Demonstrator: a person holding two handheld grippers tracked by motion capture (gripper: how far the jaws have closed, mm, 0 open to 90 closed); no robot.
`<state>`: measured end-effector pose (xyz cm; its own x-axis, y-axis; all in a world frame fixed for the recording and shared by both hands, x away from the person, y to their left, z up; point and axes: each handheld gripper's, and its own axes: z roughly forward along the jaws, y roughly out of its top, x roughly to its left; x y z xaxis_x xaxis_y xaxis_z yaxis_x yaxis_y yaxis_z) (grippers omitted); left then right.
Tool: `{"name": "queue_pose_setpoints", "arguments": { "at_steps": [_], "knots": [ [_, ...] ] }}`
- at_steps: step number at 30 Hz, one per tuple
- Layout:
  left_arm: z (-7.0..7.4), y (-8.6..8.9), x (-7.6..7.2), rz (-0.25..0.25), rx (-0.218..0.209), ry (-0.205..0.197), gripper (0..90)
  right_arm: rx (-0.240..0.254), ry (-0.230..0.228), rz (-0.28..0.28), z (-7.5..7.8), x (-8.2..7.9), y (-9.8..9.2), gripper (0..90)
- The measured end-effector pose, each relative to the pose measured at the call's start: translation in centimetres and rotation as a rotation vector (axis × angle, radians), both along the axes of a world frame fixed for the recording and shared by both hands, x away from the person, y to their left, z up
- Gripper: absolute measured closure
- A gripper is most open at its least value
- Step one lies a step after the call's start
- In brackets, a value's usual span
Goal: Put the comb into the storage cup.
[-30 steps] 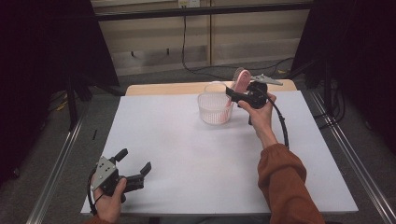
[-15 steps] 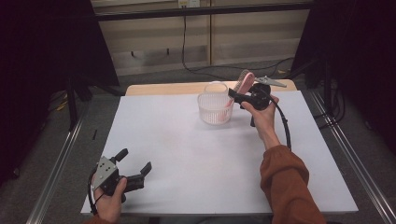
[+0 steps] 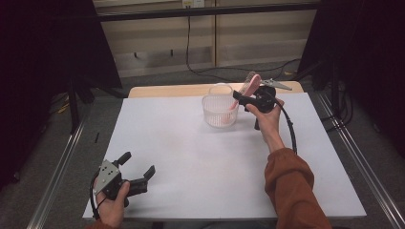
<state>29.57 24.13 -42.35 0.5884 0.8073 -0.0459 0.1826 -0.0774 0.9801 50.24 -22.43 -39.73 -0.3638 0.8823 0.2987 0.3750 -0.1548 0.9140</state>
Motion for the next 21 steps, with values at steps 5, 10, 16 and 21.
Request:
{"name": "queue_pose_setpoints", "arguments": {
  "at_steps": [5, 10, 16, 21],
  "knots": [
    [0.02, 0.06, 0.01, -0.002, 0.002, 0.000, 1.4, -0.019, -0.002, 0.007, -0.05, 0.03, 0.12, 14.6],
    [0.04, 0.07, -0.01, -0.003, 0.004, -0.003, 1.4, -0.039, 0.001, 0.033, 0.08, -0.19, -0.04, 14.8],
    [0.06, 0.02, -0.03, 0.000, 0.008, -0.005, 1.4, -0.047, 0.020, 0.059, 0.07, -0.69, -0.30, 12.7],
    [0.04, 0.03, 0.00, -0.002, 0.006, -0.003, 1.4, -0.055, 0.010, 0.060, 0.13, -0.80, -0.19, 17.7]
  ]
}}
